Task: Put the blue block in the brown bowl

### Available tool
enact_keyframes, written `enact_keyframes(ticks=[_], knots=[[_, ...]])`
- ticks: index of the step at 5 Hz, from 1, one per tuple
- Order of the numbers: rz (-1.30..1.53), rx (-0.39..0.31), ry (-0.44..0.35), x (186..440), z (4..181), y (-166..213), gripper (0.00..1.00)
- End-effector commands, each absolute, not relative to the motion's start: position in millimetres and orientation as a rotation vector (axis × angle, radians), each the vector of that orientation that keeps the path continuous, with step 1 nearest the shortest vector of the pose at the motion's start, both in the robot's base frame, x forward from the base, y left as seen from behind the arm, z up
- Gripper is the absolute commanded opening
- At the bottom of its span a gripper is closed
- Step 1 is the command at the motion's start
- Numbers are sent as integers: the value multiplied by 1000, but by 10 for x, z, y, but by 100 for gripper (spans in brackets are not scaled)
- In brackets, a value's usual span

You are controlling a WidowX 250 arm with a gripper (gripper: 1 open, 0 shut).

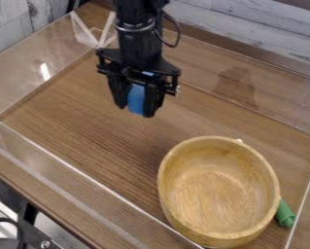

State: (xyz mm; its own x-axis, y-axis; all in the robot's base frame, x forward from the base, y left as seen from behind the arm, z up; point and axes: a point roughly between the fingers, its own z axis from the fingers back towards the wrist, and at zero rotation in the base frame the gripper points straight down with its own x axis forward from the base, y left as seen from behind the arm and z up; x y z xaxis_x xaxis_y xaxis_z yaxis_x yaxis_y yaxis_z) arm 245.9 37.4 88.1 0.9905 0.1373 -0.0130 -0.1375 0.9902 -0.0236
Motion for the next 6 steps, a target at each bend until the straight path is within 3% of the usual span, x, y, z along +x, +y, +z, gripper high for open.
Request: enact_keyframes(ticks=[1,6], knots=[[110,-11,-90,2589,1112,471,0],[21,31,-179,2959,1219,982,0]])
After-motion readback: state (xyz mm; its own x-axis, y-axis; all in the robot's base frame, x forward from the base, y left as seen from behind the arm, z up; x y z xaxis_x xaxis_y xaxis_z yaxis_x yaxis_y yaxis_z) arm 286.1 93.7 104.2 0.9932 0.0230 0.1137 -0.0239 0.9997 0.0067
